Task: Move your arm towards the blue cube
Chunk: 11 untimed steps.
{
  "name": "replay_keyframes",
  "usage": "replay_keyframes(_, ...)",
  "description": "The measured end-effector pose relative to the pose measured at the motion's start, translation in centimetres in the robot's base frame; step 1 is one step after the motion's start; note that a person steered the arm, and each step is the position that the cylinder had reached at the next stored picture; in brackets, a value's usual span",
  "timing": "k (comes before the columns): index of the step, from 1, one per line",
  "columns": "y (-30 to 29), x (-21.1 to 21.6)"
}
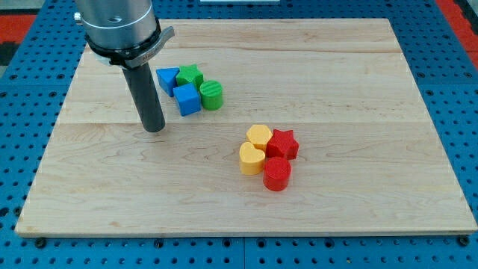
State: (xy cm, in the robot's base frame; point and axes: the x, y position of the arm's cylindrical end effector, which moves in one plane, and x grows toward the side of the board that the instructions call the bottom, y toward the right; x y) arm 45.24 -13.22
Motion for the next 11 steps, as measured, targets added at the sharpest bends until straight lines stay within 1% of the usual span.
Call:
replay_keyframes(6,0.1,-0.2)
replay_keyframes(10,1.5,-0.2)
replay_keyframes(11,0.2,0.7)
